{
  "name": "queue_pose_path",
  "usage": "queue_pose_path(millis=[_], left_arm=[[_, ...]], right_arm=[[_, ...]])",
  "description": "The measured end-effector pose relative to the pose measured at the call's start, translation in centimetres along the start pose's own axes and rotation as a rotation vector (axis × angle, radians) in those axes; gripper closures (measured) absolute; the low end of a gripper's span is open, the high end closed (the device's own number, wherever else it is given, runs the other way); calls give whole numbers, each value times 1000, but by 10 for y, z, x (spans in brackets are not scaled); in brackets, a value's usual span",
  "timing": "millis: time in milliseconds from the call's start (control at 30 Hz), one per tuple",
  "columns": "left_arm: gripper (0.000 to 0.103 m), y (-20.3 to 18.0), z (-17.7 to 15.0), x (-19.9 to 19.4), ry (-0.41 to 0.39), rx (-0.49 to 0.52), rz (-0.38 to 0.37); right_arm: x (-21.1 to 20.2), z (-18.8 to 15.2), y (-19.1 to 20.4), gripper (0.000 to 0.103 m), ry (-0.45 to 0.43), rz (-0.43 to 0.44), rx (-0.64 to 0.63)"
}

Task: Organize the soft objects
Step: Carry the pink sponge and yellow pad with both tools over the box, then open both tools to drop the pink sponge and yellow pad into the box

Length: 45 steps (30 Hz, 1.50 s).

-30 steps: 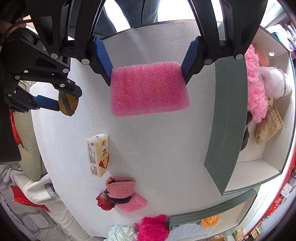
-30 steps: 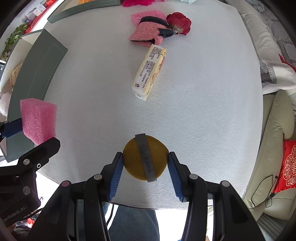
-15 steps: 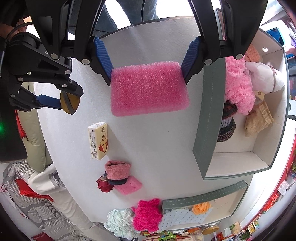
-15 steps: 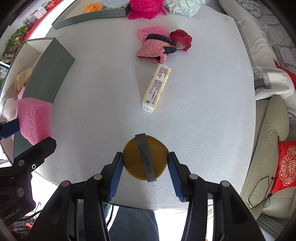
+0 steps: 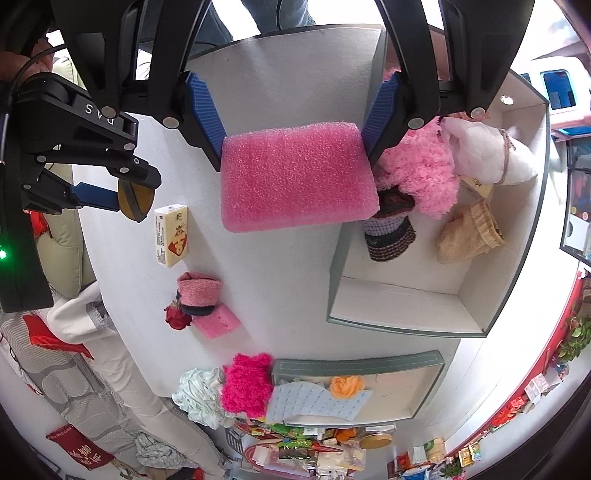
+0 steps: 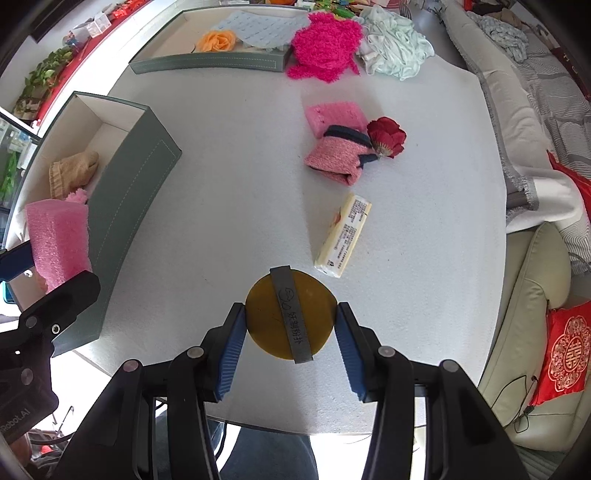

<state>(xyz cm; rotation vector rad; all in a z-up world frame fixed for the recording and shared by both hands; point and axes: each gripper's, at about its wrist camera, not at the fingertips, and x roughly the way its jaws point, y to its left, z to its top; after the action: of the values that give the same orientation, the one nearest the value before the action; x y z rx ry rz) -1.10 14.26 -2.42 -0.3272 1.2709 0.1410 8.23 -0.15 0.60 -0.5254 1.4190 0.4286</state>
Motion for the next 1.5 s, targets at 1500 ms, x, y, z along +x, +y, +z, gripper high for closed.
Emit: queue_pose_path(millis=[1500], left_arm=[[32, 159, -10, -1, -15, -431, 228]], right_arm=[[-4, 125, 183, 51, -64, 147, -301]])
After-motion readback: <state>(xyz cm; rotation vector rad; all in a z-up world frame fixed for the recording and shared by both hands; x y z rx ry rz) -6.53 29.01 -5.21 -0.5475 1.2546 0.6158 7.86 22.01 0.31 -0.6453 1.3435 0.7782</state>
